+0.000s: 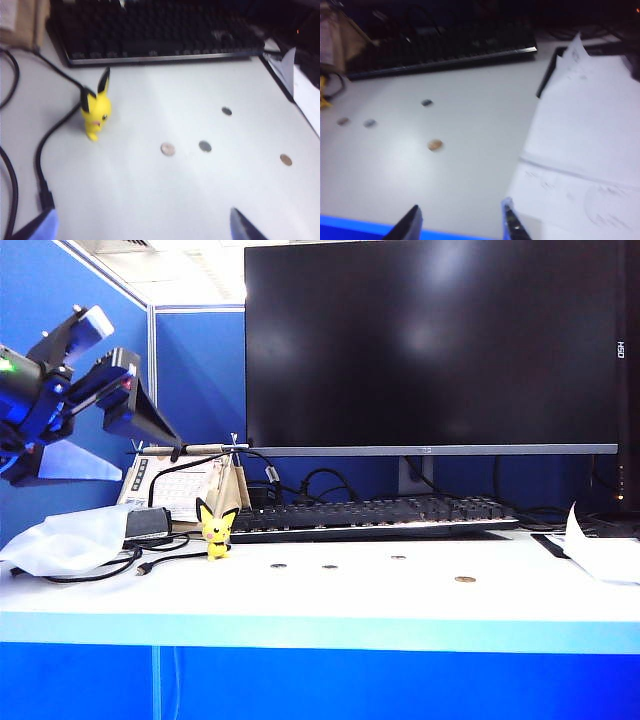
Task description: Pick up the doll and place it on the similarly colored coin.
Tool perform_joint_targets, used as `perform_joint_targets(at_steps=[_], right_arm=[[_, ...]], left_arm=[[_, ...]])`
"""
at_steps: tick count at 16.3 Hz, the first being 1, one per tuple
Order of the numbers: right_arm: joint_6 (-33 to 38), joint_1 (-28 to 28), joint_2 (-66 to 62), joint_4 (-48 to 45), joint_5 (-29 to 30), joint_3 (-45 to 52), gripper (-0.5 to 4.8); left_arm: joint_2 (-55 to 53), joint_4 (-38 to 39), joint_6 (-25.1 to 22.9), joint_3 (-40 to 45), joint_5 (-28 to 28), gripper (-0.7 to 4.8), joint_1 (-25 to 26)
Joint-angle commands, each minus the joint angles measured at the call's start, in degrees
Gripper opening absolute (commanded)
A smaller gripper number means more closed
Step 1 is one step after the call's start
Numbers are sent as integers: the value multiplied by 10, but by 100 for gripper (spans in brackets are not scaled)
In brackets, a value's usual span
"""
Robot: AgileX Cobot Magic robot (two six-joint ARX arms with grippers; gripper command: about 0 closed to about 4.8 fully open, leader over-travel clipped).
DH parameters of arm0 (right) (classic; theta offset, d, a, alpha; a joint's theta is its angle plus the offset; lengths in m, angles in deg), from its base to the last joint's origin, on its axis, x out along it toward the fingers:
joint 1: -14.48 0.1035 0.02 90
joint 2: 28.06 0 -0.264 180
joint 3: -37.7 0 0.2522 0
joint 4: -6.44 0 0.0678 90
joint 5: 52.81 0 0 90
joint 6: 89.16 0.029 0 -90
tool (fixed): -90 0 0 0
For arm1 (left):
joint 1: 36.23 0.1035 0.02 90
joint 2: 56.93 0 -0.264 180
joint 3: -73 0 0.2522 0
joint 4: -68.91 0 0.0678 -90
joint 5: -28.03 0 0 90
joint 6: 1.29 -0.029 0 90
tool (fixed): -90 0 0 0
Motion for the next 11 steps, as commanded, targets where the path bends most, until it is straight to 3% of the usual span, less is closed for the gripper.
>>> perform_joint_targets(at_steps=[1, 6, 9, 11], right_arm=[[13, 0, -3, -146, 188, -3, 211], [12, 0, -80, -201, 230, -14, 211], [-22, 0, -240, -193, 233, -84, 211], [-32, -1, -345, -193, 233, -149, 211]], left_arm=[[1, 2, 4, -3, 41, 479, -1], [1, -6, 6, -4, 39, 479, -1], [-1, -14, -78, -6, 34, 479, -1], [-4, -8, -98, -6, 23, 479, -6]])
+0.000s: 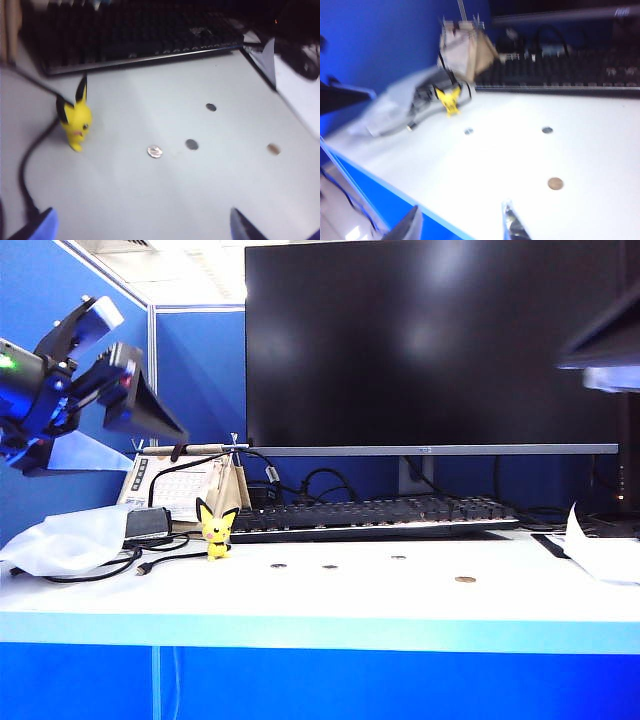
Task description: Pick up the doll and place it on the similarly colored coin.
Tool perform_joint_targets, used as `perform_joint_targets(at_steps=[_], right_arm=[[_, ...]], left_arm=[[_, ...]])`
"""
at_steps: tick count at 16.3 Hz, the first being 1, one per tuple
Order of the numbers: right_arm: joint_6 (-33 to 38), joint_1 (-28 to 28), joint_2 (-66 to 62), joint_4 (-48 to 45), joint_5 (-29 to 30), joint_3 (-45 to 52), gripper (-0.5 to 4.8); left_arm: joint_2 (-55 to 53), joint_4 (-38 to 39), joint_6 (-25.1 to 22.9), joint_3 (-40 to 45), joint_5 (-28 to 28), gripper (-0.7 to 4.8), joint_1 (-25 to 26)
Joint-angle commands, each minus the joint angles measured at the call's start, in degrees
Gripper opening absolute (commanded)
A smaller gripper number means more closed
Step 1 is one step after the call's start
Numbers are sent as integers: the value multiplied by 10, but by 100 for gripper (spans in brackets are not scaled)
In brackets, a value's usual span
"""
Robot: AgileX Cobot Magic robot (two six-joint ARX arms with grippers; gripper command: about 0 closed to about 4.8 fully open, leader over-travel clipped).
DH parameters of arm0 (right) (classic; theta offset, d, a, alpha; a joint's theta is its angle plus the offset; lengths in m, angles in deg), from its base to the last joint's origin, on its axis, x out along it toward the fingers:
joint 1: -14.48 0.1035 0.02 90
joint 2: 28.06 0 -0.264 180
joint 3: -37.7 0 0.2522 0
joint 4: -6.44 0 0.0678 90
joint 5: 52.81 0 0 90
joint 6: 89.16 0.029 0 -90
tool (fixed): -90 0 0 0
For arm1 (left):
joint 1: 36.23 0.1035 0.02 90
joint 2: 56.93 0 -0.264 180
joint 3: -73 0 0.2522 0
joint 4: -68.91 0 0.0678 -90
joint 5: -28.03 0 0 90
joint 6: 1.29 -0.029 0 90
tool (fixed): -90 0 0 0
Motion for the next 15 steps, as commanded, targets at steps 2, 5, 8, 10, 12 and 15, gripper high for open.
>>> perform_joint_targets(at_steps=[2, 5, 8, 10, 12, 15], right_arm=[[-43, -1, -239, -40, 28, -148, 211], [-44, -1, -323, -55, 78, -183, 211], [-44, -1, -326, -52, 83, -173, 211], [-47, -1, -326, -49, 83, -171, 211], [-53, -1, -326, -49, 92, -171, 211], [-53, -2, -317, -14, 131, -171, 211]], left_arm=[[-54, -53, -29, -2, -68, 479, -7], [-88, -110, -5, -3, -59, 479, -12], [-89, -122, -24, -7, -69, 479, -15], [-120, -93, -60, -33, -87, 479, -15], [-172, -61, -85, -77, -83, 479, -15], [-234, -73, -77, -130, -90, 479, -15]])
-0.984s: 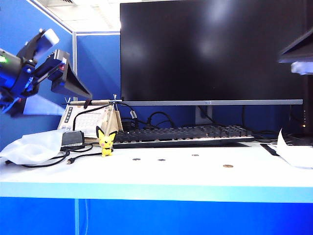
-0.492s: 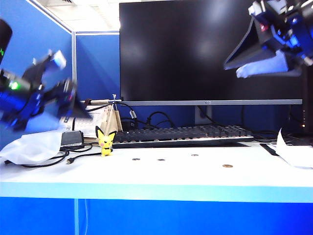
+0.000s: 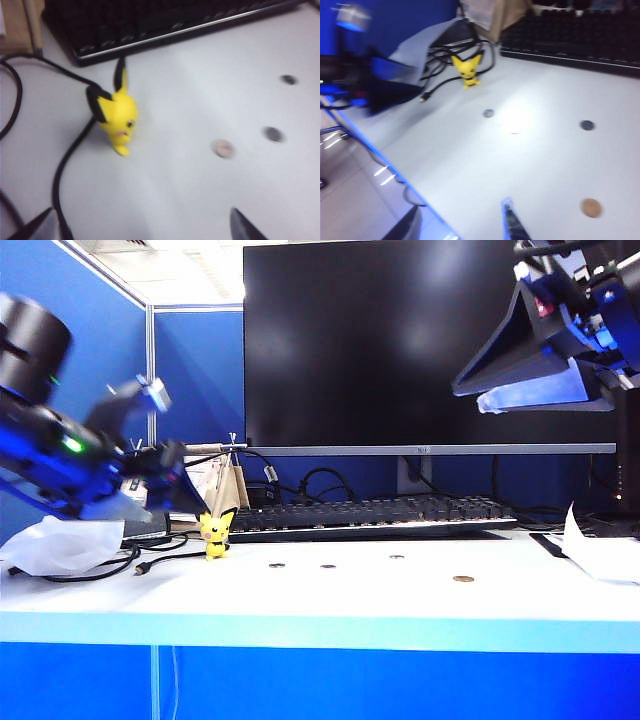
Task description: Pick up the doll and place it on the similarly colored coin.
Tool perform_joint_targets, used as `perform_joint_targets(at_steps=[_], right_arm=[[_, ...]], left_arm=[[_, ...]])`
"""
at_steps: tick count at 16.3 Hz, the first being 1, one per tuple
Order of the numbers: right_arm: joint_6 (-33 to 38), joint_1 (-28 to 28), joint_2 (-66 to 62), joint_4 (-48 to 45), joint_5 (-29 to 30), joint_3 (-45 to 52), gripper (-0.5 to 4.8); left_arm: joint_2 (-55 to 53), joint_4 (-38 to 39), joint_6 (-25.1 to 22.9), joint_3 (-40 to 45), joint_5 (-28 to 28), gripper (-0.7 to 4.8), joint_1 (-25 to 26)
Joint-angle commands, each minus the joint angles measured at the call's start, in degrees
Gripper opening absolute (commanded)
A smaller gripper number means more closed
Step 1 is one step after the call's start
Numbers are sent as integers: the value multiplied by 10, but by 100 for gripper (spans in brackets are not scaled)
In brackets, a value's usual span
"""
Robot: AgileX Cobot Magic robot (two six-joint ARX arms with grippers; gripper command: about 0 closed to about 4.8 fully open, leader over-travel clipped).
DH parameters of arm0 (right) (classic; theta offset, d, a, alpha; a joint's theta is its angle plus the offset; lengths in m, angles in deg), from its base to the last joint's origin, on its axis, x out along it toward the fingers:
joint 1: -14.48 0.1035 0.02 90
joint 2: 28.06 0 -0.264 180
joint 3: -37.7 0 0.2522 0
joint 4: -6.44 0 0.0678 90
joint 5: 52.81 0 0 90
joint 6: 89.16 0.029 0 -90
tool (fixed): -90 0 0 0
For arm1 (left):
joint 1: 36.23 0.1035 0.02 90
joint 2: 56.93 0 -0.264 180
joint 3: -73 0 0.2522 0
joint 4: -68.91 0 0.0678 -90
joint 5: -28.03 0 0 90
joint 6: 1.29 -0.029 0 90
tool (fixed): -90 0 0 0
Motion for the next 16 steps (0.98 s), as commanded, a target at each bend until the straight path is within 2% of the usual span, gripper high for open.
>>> perform_joint_targets(at_steps=[1, 5, 16], right_arm=[[-3, -2, 19, 54, 46, -2, 211], [-4, -2, 38, 101, 57, -2, 211], [-23, -2, 43, 106, 44, -2, 211]], left_arm=[[-61, -2, 18, -62, -12, 479, 0], [-116, 5, 49, -127, -10, 479, 0], [-197, 20, 49, -230, 9, 479, -1]])
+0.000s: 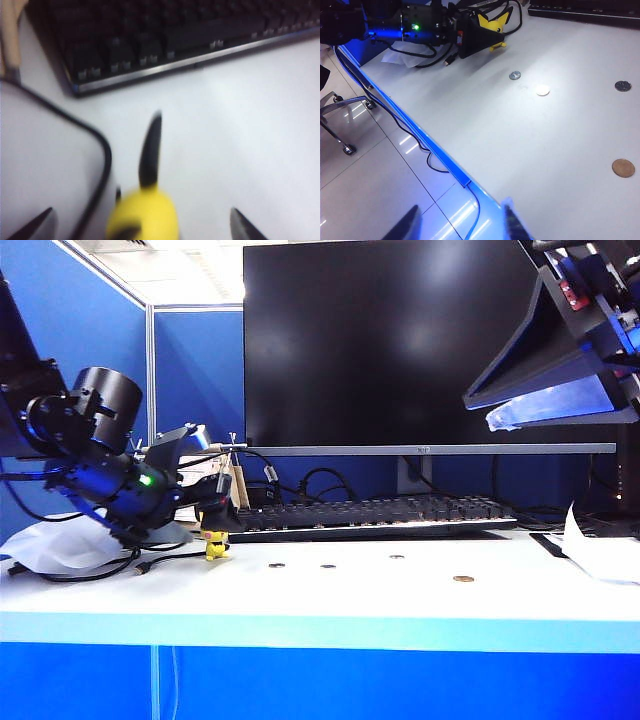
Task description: Pick up the doll and place it on the similarly colored coin.
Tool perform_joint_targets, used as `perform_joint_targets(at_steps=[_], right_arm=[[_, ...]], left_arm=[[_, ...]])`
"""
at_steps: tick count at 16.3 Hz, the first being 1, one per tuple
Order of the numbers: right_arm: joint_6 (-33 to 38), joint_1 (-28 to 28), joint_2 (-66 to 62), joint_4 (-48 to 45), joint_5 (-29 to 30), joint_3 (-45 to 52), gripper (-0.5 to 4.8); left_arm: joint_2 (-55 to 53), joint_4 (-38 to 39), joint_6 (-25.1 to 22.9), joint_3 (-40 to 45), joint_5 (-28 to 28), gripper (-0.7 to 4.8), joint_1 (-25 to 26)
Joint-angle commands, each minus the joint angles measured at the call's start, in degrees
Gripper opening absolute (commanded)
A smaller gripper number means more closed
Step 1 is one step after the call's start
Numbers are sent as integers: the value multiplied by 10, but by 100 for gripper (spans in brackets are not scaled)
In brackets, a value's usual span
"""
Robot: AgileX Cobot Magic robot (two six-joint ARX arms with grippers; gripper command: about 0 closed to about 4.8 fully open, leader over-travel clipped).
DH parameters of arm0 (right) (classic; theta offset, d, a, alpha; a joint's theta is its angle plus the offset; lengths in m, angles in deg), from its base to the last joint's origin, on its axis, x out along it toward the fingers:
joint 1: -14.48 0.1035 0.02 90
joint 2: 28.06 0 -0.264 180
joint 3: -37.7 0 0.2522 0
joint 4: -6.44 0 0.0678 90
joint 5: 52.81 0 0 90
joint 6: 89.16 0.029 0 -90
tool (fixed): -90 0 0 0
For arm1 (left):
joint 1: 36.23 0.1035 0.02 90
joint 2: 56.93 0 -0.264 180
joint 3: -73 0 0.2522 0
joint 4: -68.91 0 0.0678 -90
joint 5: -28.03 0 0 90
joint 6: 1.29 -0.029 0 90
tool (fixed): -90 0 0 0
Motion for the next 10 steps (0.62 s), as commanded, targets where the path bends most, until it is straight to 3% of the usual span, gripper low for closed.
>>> perform_joint_targets(at_steps=[1, 10], right_arm=[[-11, 0, 1, -8, 0, -2, 211], [-15, 0, 1, -9, -1, -2, 211]], left_arm=[[-12, 0, 0, -18, 12, 479, -1], [-29, -37, -2, -22, 11, 479, -21]])
